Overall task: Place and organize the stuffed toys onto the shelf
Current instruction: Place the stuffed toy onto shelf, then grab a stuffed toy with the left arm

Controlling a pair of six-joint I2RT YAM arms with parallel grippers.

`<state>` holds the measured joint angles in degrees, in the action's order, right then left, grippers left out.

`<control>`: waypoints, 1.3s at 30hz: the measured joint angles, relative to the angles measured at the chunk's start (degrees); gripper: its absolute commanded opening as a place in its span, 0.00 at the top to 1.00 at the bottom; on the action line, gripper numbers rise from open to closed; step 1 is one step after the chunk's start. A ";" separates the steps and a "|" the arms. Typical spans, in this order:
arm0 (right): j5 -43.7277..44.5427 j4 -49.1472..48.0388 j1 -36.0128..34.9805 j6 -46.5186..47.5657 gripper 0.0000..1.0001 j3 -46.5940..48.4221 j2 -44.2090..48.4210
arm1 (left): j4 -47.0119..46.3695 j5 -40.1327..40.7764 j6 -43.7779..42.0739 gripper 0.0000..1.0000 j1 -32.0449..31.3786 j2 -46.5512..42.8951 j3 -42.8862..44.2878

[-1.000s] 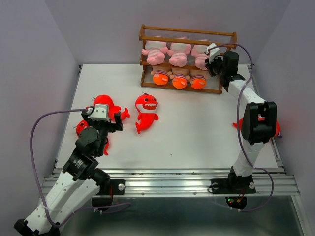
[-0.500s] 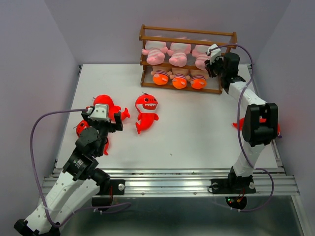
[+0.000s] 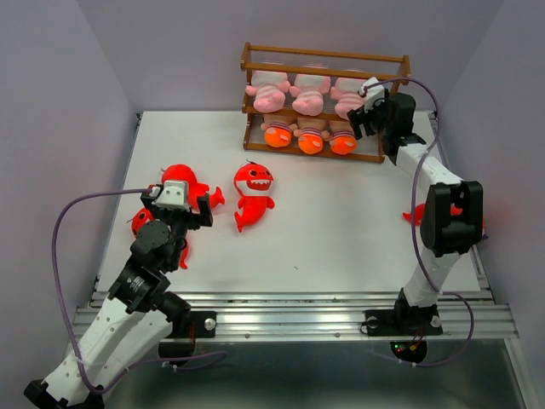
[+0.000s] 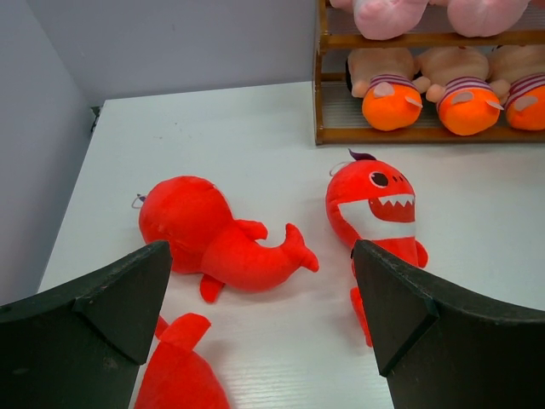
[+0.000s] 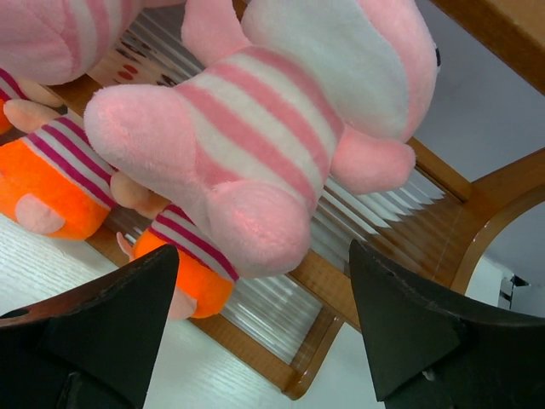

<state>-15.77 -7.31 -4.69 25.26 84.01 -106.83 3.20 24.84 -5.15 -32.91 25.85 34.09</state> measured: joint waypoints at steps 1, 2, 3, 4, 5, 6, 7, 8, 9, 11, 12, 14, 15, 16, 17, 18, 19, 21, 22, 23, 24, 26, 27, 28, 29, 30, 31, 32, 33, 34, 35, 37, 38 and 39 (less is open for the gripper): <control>0.17 -0.09 -0.02 -0.02 0.11 -0.22 0.33 | 0.00 0.00 0.00 0.01 0.00 0.00 0.00; 0.33 -0.07 -0.04 -0.17 0.09 -0.37 0.63 | 0.00 -0.02 0.00 0.01 0.00 0.00 0.00; 0.42 -0.11 -0.07 -0.26 0.08 -0.59 1.11 | -0.02 -0.02 0.00 0.01 0.00 0.00 0.00; 0.57 -0.15 -0.11 -0.50 0.06 -0.59 1.73 | 0.00 -0.04 0.00 0.01 0.00 0.00 0.00; 0.59 -0.31 -0.15 -0.83 0.05 -0.61 2.25 | 0.00 -0.07 0.00 0.01 0.00 0.00 0.00; 0.59 -0.39 -0.20 -0.94 0.01 -0.61 2.75 | 0.00 -0.11 0.00 0.01 0.00 0.00 0.00; 0.59 -0.42 -0.22 -1.16 0.00 -0.63 3.45 | -0.02 -0.15 0.00 0.01 0.00 0.00 0.00; 0.59 -0.42 -0.26 -1.46 0.00 -0.83 4.17 | -0.02 -0.17 0.00 0.01 0.00 0.00 0.00; 0.52 -0.28 -0.26 -1.53 0.00 -1.22 5.16 | -0.02 -0.17 0.02 0.01 0.00 0.00 0.00; 0.09 0.87 -0.26 -1.53 0.00 -2.01 7.63 | -0.02 -0.20 0.02 0.01 0.00 0.00 0.00; -0.22 1.66 -0.26 -1.53 0.00 -2.16 8.85 | -0.02 -0.20 0.02 0.01 0.00 0.02 0.00; -1.18 3.65 -0.26 -1.49 0.00 -2.45 11.26 | -0.13 -0.42 0.07 0.01 0.00 0.31 0.00; -2.27 5.40 -0.26 -1.46 0.00 -2.56 12.83 | -0.28 -0.59 0.13 0.01 0.00 0.66 0.00; -3.65 7.41 -0.26 -1.44 0.00 -2.80 14.62 | -0.42 -0.74 0.31 0.01 0.00 1.05 0.00; -5.05 8.96 -0.26 -1.44 0.00 -3.17 16.06 | -0.42 -1.07 0.50 0.01 0.00 1.55 0.00; -7.91 11.17 -0.24 -1.25 0.00 -3.61 17.62 | -0.35 -1.55 0.96 0.01 0.00 2.69 0.04; -11.32 13.99 -0.22 -1.03 0.00 -4.24 19.45 | -0.37 -2.14 1.44 0.01 0.00 3.93 0.24; -19.08 18.95 -0.26 -0.63 0.00 -6.01 23.02 | 0.17 -4.02 4.22 0.01 0.02 7.69 1.18; -22.14 20.28 -0.26 -0.59 0.00 -7.10 24.24 | 0.33 -5.29 5.84 0.01 0.02 9.64 1.81; -26.45 22.71 -0.26 -0.59 0.00 -8.90 26.14 | 0.39 -6.84 7.67 0.01 0.02 11.67 2.49; -31.71 24.46 -0.26 -0.68 0.00 -11.91 28.65 | 0.28 -8.50 9.88 0.01 0.02 13.75 3.02; -37.38 27.47 -0.26 -0.63 0.00 -16.57 32.09 | -0.52 -12.57 14.84 0.01 0.07 17.92 3.78; -39.34 28.24 -0.28 -0.42 0.00 -18.69 33.40 | -0.74 -14.43 16.98 0.01 0.11 19.43 3.78; -41.16 28.98 -0.33 0.09 0.00 -21.70 35.28 | -0.98 -16.59 19.85 0.01 0.35 21.68 3.78; -42.36 29.64 -0.33 0.48 0.00 -23.91 36.48 | -1.27 -18.36 21.55 0.01 0.55 23.08 3.78; -43.36 30.10 -0.31 0.98 0.00 -26.16 37.40 | -1.66 -20.50 24.28 0.01 0.83 25.09 3.78; -44.02 30.73 -0.31 1.40 0.00 -28.15 38.32 | -2.14 -21.79 25.94 0.01 1.16 26.18 3.78; -44.92 31.30 -0.31 1.84 0.00 -29.97 38.82 | -3.06 -23.61 27.91 0.01 1.92 27.54 3.76; -45.53 31.39 -0.31 2.47 0.00 -31.69 39.10 | -4.11 -25.03 29.75 0.01 2.80 28.76 3.76; -45.83 31.82 -0.33 3.10 0.00 -33.29 39.36 | -5.44 -26.34 31.26 0.01 3.82 30.08 3.76; -45.83 32.50 -0.31 3.74 0.00 -34.58 39.65 | -6.49 -27.43 32.52 0.01 4.83 31.21 3.76; -45.38 32.92 -0.31 4.83 0.00 -36.48 40.70 | -9.22 -29.55 34.84 0.01 7.34 33.99 3.76; -45.18 33.00 -0.31 5.20 0.00 -37.00 41.46 | -10.03 -30.16 35.41 0.01 8.02 34.84 3.76; -44.98 33.11 -0.31 5.46 0.00 -37.05 42.12 | -11.87 -31.26 36.13 0.01 9.53 37.13 3.78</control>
<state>-60.75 25.80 -4.99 30.72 46.96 -64.71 -8.67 -6.42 30.98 -23.38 62.98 37.87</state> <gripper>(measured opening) 0.998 0.986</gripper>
